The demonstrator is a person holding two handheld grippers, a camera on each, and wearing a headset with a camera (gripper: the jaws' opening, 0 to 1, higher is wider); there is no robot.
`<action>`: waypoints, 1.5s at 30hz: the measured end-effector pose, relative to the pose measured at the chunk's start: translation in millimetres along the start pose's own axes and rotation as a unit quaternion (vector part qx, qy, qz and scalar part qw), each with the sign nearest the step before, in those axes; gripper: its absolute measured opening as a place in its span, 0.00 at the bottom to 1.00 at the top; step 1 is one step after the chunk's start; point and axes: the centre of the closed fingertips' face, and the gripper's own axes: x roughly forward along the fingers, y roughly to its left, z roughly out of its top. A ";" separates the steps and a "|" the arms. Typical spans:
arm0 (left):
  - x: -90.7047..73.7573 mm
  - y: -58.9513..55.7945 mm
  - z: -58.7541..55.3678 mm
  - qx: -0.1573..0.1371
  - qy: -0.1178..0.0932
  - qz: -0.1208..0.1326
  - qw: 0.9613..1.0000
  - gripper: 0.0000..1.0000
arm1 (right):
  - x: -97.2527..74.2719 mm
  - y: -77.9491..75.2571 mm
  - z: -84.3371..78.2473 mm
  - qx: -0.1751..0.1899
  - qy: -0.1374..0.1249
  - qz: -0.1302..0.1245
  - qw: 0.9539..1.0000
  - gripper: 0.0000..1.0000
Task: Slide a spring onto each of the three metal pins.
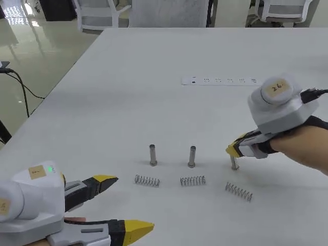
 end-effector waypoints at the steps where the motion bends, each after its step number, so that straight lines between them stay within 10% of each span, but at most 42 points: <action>1: 0.1 -0.4 0.6 0.000 -0.001 0.000 1.000 0.73 | -1.4 0.7 -0.7 0.001 -0.001 0.000 1.000 0.05; 45: 1.0 -5.6 1.5 0.008 0.003 -0.002 1.000 0.73 | -6.1 1.6 -10.0 -0.024 -0.007 0.007 1.000 0.05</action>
